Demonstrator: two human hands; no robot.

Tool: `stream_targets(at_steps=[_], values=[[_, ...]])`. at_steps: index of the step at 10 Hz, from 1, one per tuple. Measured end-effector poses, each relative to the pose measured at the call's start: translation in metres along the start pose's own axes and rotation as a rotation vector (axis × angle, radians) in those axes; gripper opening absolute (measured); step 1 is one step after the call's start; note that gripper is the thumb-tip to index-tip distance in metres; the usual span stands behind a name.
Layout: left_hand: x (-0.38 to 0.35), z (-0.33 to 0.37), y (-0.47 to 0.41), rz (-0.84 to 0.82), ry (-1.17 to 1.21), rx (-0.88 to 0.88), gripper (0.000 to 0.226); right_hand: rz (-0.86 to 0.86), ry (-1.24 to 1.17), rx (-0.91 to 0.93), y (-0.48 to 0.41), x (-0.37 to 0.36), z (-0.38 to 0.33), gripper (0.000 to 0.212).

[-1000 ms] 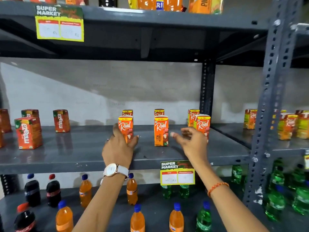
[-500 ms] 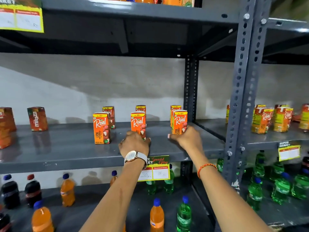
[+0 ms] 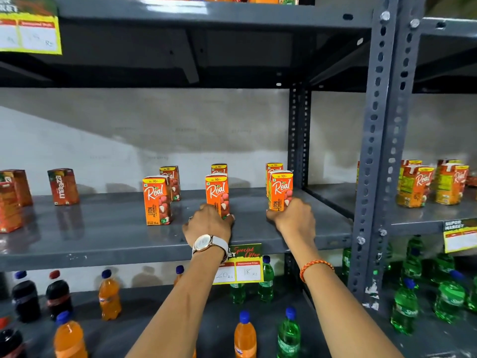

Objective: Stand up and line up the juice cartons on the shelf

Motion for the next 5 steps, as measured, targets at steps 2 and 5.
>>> stream_targets(at_steps=[2, 5], values=[[0.0000, 0.0000, -0.0009, -0.021, -0.026, 0.009, 0.055, -0.008, 0.069, 0.004, -0.0009, -0.0027, 0.0005, 0.048], [0.0025, -0.0024, 0.0071, -0.077, 0.099, 0.020, 0.097, 0.036, 0.082, -0.051, 0.0061, 0.0055, 0.0046, 0.070]])
Point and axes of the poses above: each hand's wrist, its own y-axis away from the middle knuckle, its own x-axis out of the back of the hand, z = x × y, the point moved 5 cm from there along -y, towards the middle knuckle, and after that the axes turned 10 degrees about y, right-handed, at the moved point
